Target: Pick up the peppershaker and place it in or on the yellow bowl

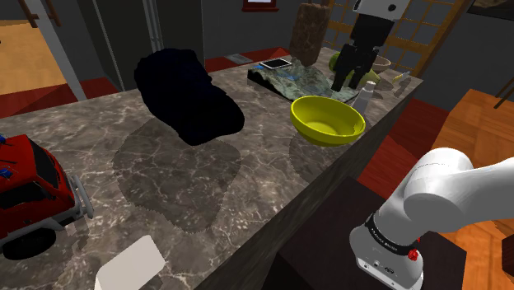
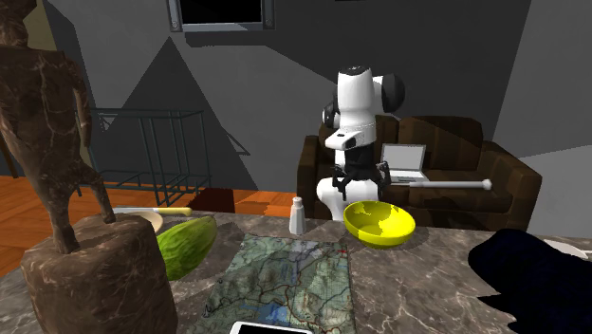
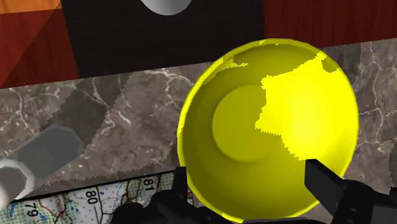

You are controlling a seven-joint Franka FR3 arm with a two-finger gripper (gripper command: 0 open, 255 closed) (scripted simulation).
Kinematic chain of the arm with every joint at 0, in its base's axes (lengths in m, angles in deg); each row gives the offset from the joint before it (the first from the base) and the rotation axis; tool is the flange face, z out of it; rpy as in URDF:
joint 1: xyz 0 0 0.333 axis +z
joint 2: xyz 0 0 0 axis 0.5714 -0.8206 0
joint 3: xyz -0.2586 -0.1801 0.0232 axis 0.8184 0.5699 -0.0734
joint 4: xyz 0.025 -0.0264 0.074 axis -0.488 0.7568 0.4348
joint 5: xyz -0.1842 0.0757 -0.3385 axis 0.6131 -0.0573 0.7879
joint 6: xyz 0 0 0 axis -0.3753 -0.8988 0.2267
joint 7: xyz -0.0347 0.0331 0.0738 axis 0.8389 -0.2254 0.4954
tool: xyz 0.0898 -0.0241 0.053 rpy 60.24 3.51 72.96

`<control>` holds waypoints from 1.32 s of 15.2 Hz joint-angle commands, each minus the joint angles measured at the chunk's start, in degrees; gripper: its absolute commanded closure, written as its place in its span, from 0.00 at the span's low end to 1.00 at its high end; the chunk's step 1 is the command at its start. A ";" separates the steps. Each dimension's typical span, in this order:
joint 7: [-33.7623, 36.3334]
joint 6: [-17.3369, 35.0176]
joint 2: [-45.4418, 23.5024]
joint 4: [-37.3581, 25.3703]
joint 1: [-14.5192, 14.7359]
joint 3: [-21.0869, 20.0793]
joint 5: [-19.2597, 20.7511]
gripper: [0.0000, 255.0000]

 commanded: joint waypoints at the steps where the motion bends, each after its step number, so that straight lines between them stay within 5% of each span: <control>1: 0.00 0.00 0.00 0.00 0.00 0.00 0.00 0.00; 15: -17.85 -1.86 -8.81 -9.24 -4.56 17.09 12.43 0.00; 20: -18.11 0.92 -8.12 -5.79 -4.92 17.66 13.04 0.00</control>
